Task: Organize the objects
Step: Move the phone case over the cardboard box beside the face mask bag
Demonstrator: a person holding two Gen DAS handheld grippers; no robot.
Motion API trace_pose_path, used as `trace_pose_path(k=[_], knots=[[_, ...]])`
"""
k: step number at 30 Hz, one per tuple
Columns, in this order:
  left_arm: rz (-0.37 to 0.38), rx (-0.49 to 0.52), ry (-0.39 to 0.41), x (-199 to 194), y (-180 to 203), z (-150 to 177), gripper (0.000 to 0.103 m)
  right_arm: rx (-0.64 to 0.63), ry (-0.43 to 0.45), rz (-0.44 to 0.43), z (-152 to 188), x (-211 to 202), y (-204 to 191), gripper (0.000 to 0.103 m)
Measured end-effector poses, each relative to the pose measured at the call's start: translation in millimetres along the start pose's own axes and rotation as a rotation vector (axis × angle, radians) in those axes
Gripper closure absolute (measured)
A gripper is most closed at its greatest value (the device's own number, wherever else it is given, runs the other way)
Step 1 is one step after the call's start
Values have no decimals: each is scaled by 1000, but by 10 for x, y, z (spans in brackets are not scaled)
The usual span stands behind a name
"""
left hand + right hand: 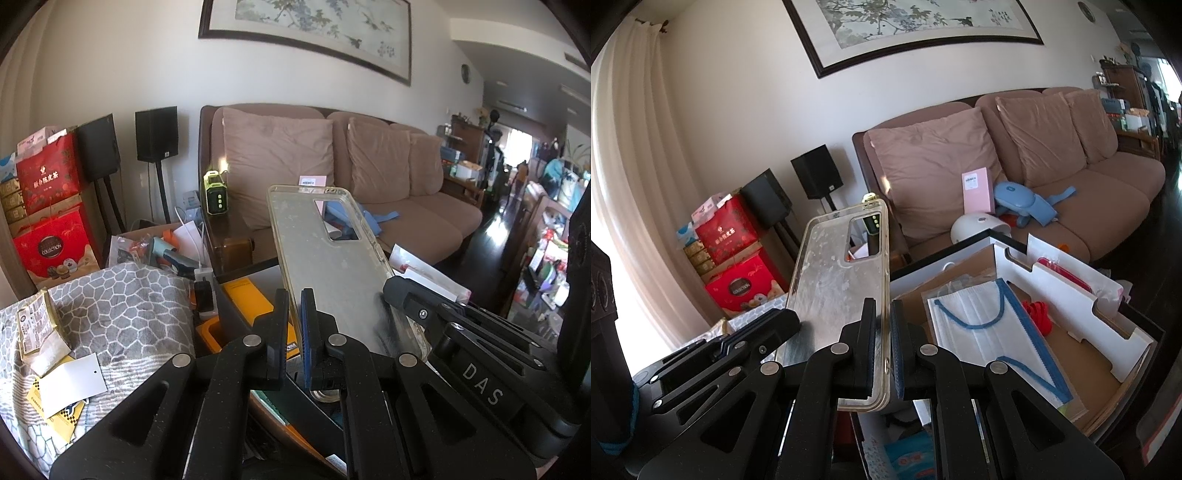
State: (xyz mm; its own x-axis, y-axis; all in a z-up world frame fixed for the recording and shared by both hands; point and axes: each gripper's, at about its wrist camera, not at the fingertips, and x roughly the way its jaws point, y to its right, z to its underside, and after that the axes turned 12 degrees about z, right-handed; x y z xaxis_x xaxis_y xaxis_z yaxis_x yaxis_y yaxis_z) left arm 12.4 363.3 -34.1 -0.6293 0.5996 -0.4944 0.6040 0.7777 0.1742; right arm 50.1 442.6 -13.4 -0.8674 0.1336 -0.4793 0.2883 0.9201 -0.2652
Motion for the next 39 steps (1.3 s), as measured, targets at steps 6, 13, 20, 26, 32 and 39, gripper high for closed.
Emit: trace_pose_path(k=[6,13,20,26,32,39], knots=[[6,4,-1,23,29,14,97,4,-2,2,4,4,47,95],[12,0,-4,38,16,20,97,9,-3,5,-8,3,71,95],[15,-1,-3,38,38,31,97,3,-8,8,-16,4,87,95],[18,-6,-3,44,30,16,97,4,-9,9,-14,-7,89,95],[25,-3,-9,74,60,15,97,12,-12,17,-27,-10,129,95],[32,5,-13,116,102,1,96,21,-16,24,-46,-15,181,95]])
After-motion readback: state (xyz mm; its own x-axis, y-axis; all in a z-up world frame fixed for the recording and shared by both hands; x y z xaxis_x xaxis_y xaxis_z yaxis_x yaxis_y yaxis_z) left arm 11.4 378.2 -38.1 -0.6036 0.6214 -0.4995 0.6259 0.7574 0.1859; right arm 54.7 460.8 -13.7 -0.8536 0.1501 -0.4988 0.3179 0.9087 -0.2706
